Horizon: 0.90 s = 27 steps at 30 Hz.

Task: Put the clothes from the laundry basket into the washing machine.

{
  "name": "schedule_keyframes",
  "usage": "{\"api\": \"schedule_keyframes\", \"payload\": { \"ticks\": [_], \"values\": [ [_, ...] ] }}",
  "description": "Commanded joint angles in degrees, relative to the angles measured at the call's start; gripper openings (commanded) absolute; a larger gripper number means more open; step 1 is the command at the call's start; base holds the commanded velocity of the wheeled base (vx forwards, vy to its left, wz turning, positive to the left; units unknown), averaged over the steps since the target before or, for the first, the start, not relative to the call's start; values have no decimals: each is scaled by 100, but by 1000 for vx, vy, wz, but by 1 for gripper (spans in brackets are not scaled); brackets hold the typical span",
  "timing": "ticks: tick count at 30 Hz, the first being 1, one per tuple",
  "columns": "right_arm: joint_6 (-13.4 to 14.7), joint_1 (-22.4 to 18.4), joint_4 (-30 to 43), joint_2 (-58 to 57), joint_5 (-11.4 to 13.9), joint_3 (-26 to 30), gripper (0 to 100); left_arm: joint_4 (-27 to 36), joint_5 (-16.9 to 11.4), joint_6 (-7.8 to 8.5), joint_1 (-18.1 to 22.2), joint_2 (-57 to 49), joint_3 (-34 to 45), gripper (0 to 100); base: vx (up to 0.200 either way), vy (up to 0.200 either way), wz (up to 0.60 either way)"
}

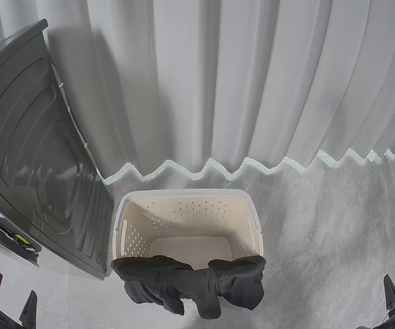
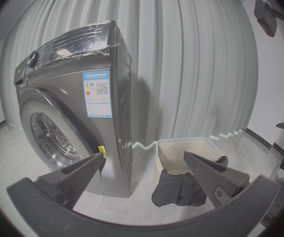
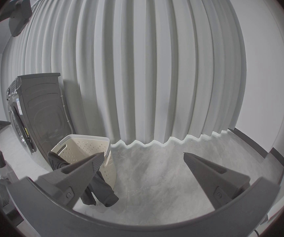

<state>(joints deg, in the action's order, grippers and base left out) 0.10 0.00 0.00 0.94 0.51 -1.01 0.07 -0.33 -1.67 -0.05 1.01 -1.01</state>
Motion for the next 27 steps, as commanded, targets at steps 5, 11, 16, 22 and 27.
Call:
{"api": "schedule_keyframes", "payload": {
  "ticks": [5,11,16,22,27],
  "values": [
    [-1,0,0,-94,2,101,100,1,-2,0,5,-101,92,100,120,0,0],
    [-1,0,0,-94,2,101,100,1,-2,9,5,-101,92,100,0,0,0],
    [-1,0,0,-94,2,101,100,1,-2,0,5,-101,92,100,0,0,0],
    [-1,0,0,-94,2,101,100,1,-2,9,5,-101,92,100,167,0,0],
    [-1,0,0,-94,2,101,100,1,-2,9,5,-101,92,100,40,0,0]
  ]
}}
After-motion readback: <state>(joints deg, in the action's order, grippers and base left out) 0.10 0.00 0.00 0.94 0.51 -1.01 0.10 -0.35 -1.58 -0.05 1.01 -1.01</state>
